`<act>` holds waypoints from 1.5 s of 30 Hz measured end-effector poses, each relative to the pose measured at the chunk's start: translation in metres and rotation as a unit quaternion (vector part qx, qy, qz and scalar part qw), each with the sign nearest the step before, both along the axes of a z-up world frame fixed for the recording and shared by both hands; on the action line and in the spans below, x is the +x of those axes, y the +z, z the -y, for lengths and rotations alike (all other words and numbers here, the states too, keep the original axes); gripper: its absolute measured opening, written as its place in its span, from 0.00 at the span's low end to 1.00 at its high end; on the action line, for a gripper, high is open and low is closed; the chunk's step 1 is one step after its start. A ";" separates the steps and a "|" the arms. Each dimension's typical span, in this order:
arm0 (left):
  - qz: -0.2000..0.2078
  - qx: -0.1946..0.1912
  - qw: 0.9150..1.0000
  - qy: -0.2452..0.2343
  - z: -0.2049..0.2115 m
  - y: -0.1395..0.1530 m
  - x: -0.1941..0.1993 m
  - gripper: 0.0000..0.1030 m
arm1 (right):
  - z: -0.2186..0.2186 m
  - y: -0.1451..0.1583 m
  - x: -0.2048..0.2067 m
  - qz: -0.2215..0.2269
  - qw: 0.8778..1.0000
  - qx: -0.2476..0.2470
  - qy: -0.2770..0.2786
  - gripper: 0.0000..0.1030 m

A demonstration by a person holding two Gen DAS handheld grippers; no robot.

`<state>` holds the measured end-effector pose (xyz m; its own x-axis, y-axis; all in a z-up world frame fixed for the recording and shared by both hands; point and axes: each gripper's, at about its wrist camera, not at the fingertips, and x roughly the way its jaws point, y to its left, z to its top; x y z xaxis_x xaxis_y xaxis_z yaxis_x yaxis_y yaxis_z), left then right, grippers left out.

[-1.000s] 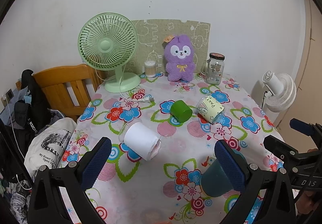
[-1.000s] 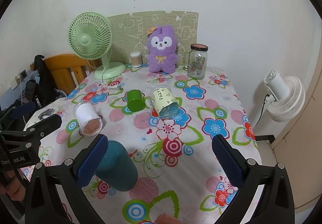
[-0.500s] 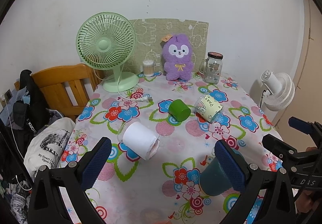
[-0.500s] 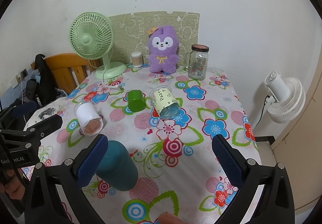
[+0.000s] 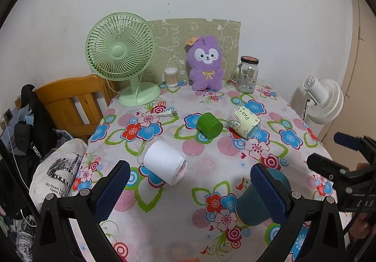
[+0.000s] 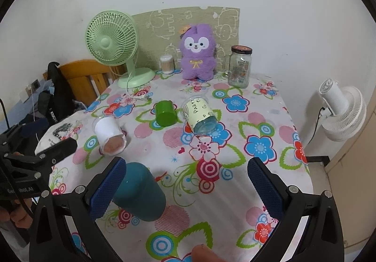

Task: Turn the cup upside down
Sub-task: 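Move the right tool toward the clear cup lying on its side, then close the right tool around the 'Party time' cup's body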

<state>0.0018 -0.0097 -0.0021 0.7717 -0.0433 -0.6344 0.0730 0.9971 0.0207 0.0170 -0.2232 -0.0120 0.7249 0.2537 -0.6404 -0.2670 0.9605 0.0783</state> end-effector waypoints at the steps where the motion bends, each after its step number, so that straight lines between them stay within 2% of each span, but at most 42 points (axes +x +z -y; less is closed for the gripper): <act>1: -0.003 0.002 1.000 -0.002 -0.001 0.000 0.003 1.00 | 0.001 0.000 0.003 -0.002 1.000 0.003 0.002 1.00; 9: -0.023 0.003 1.000 -0.019 0.000 -0.004 0.020 1.00 | 0.010 -0.007 0.039 -0.048 0.998 0.027 0.020 1.00; 19: -0.058 0.010 0.998 -0.038 0.003 -0.017 0.067 1.00 | -0.004 -0.025 0.097 -0.078 0.995 -0.025 0.050 1.00; 24: -0.076 0.030 0.995 -0.050 0.006 -0.033 0.105 1.00 | -0.011 -0.037 0.132 -0.088 0.993 -0.051 0.063 1.00; 30: -0.097 0.040 0.991 -0.087 0.011 -0.049 0.139 1.00 | -0.018 -0.051 0.165 -0.098 0.989 -0.072 0.089 1.00; 34: -0.102 0.058 0.987 -0.111 0.018 -0.058 0.157 1.00 | -0.025 -0.062 0.183 -0.105 0.985 -0.088 0.106 1.00; 41: -0.108 0.106 0.978 -0.146 0.032 -0.076 0.183 1.00 | -0.028 -0.080 0.208 -0.128 0.981 -0.078 0.121 0.99; 43: -0.113 0.119 0.974 -0.159 0.036 -0.081 0.189 1.00 | -0.028 -0.084 0.215 -0.136 0.980 -0.071 0.126 0.97; 45: -0.113 0.131 0.970 -0.174 0.041 -0.084 0.194 1.00 | -0.028 -0.088 0.222 -0.147 0.978 -0.064 0.132 0.86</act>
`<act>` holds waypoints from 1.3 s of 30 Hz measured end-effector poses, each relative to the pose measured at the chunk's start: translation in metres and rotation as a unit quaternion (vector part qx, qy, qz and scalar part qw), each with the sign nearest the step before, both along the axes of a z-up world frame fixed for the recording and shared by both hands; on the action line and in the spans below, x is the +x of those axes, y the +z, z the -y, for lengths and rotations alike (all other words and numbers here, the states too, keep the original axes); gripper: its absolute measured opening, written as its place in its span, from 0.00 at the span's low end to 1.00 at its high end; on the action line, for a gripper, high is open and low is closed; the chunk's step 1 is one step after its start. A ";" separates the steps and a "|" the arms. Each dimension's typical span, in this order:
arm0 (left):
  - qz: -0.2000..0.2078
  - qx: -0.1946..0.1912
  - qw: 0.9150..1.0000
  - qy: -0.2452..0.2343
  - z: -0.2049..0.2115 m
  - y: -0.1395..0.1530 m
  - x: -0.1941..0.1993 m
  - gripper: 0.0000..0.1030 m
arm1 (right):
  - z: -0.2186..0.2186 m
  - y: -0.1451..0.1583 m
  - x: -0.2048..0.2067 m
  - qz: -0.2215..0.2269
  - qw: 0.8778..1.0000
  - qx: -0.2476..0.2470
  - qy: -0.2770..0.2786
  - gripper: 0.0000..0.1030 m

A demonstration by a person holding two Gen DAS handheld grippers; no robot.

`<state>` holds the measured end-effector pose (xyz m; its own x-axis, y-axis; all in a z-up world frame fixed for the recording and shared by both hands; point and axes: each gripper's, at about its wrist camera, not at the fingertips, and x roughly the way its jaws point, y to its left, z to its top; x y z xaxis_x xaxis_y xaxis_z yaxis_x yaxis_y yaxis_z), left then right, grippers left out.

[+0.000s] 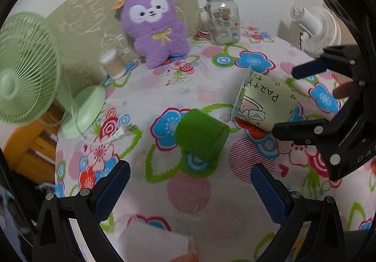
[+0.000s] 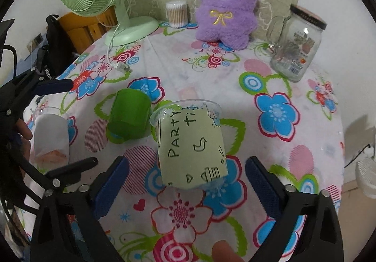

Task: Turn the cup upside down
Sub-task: 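Close the right tool around the 'Party time' cup's body, then lift the cup, stand it upright on the tablecloth, open the right tool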

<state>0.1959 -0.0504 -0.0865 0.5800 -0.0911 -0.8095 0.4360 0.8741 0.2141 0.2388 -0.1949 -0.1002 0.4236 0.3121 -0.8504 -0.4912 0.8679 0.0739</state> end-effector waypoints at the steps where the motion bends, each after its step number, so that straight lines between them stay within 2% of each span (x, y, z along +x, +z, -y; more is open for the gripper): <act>1: 0.001 0.001 1.000 -0.007 0.002 -0.001 0.002 1.00 | -0.001 -0.003 0.004 -0.009 1.000 0.003 0.001 0.84; 4: -0.001 0.008 1.000 -0.024 0.008 -0.005 0.009 1.00 | 0.000 -0.012 0.016 -0.034 0.999 0.014 -0.003 0.75; 6: -0.003 0.014 0.999 -0.030 0.012 -0.008 0.013 1.00 | 0.000 -0.017 0.021 -0.046 0.999 0.018 -0.002 0.64; 9: -0.009 0.017 0.999 -0.031 0.015 -0.012 0.019 1.00 | 0.000 -0.017 0.023 -0.046 0.999 0.024 -0.002 0.62; 13: -0.015 0.007 1.000 -0.027 0.015 -0.012 0.022 1.00 | 0.001 -0.013 0.022 -0.044 0.999 0.027 -0.002 0.61; 17: -0.009 0.007 1.000 -0.026 0.015 -0.007 0.017 1.00 | 0.007 0.004 0.010 -0.027 0.999 0.038 -0.007 0.61; 23: 0.010 0.001 1.000 -0.029 0.012 0.014 0.000 1.00 | 0.016 0.039 -0.024 0.003 0.999 0.053 -0.006 0.61; 26: 0.021 -0.003 0.999 -0.039 0.013 0.025 -0.014 1.00 | 0.019 0.051 -0.045 0.017 0.999 0.042 -0.008 0.61; 34: 0.044 -0.002 0.997 -0.066 0.021 0.044 -0.054 1.00 | 0.043 0.046 -0.098 0.008 0.999 0.018 -0.028 0.61; 39: 0.031 -0.029 0.996 -0.077 0.028 0.055 -0.065 1.00 | 0.057 0.047 -0.123 0.004 0.999 0.026 -0.040 0.61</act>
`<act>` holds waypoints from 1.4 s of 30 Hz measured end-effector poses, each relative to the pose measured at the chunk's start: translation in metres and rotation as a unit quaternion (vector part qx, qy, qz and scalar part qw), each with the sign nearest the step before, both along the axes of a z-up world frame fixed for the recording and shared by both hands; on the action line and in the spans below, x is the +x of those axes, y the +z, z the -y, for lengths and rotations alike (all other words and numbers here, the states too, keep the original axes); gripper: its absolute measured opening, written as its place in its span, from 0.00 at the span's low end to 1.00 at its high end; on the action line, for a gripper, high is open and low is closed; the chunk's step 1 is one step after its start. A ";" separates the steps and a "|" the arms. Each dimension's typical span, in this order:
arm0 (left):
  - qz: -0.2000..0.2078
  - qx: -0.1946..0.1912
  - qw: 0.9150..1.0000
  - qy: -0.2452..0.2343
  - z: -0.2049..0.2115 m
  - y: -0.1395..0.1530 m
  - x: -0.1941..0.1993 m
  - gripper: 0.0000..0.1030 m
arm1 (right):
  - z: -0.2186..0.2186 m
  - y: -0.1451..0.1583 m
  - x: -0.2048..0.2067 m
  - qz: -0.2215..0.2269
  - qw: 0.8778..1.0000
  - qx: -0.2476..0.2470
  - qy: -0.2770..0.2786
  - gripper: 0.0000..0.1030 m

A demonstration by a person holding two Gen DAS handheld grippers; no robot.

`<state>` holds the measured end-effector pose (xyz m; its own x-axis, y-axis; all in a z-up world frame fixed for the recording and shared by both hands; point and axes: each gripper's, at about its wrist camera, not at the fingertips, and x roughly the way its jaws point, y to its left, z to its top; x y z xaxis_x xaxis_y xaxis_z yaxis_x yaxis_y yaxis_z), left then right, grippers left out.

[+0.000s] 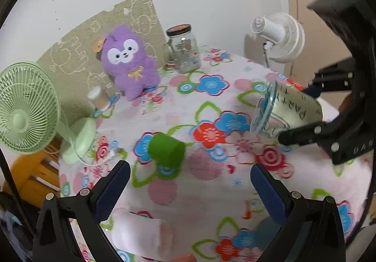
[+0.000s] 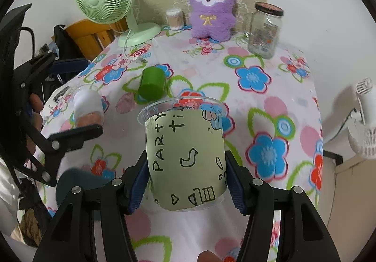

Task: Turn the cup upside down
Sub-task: 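Lift the cup, stand it upright on the tablecloth, open the right tool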

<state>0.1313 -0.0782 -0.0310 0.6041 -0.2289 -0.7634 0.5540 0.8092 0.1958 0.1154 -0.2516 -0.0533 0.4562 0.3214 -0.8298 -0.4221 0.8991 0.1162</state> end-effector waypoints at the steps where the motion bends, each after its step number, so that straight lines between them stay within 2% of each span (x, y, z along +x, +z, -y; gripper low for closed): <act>1: -0.005 -0.007 1.000 -0.001 0.000 0.001 -0.002 1.00 | 0.002 0.000 -0.006 -0.003 1.000 0.003 0.000 0.61; 4: -0.035 -0.043 0.998 -0.011 0.002 0.007 -0.010 1.00 | 0.005 -0.004 -0.021 -0.010 1.000 0.001 0.004 0.61; 7: -0.045 -0.050 0.998 -0.014 0.008 0.008 -0.021 1.00 | 0.003 -0.012 -0.033 -0.018 1.000 -0.007 0.008 0.61; 18: -0.020 0.015 0.999 -0.043 0.042 -0.004 -0.065 1.00 | 0.021 -0.055 -0.062 -0.064 0.997 -0.021 -0.030 0.61; 24: -0.025 0.037 0.999 -0.030 0.055 -0.014 -0.072 1.00 | 0.034 -0.057 -0.074 -0.048 0.995 -0.048 -0.073 0.61; 31: -0.033 0.047 0.998 -0.035 0.064 -0.023 -0.072 1.00 | 0.044 -0.065 -0.078 -0.059 0.993 -0.032 -0.094 0.62; 34: -0.038 0.053 0.997 -0.031 0.067 -0.026 -0.068 1.00 | 0.041 -0.065 -0.079 -0.056 0.993 -0.035 -0.095 0.63; 42: -0.035 0.063 0.997 -0.035 0.071 -0.030 -0.070 1.00 | 0.036 -0.058 -0.082 -0.063 0.995 -0.015 -0.077 0.74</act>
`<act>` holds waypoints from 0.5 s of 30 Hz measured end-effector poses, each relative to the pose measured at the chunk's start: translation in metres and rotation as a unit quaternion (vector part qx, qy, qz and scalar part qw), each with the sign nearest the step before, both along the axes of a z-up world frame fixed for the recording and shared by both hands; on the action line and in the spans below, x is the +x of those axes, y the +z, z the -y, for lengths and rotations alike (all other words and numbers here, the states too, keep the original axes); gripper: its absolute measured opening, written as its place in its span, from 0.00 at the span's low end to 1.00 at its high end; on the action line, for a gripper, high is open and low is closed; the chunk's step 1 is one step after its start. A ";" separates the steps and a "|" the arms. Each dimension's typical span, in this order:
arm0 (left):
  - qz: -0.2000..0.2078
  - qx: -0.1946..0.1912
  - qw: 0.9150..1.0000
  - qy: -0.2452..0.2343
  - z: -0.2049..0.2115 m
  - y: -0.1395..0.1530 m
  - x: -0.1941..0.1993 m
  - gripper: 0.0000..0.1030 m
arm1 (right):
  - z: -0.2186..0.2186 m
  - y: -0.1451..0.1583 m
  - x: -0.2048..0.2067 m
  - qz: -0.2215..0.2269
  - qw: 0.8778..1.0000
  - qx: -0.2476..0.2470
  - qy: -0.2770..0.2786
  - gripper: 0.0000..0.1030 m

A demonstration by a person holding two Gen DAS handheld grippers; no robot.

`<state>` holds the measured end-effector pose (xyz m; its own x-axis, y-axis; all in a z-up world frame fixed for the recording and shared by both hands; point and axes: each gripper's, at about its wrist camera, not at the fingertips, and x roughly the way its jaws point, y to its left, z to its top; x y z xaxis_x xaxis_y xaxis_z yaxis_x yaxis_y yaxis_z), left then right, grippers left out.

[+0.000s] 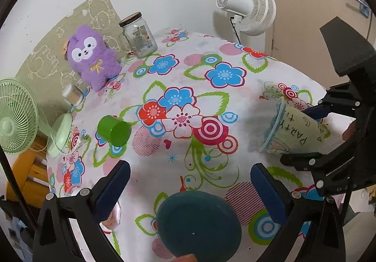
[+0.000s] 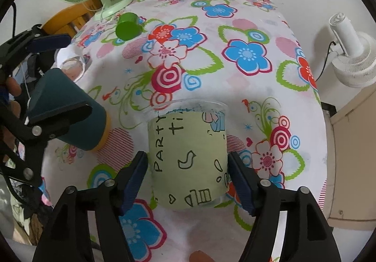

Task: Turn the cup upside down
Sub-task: 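Lift the cup, stand it upright on the tablecloth, open the right tool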

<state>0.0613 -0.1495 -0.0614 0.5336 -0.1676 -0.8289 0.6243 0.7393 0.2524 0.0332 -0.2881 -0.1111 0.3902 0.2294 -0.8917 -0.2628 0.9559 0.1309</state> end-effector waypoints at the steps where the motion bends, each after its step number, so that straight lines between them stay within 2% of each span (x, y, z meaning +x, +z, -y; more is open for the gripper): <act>1: 0.000 -0.001 1.000 0.000 0.000 0.000 -0.001 1.00 | -0.001 0.003 -0.001 0.003 1.000 0.000 0.003 0.74; 10: 0.002 -0.017 1.000 0.004 0.004 0.014 -0.011 1.00 | 0.004 0.028 -0.014 0.034 0.999 -0.006 0.017 0.77; 12: 0.000 -0.025 1.000 0.010 0.005 0.018 -0.013 1.00 | 0.007 0.033 -0.017 0.041 0.999 -0.010 0.014 0.82; 15: 0.001 -0.033 0.999 0.016 0.007 0.023 -0.017 1.00 | 0.012 0.040 -0.023 0.059 0.998 -0.025 0.008 0.84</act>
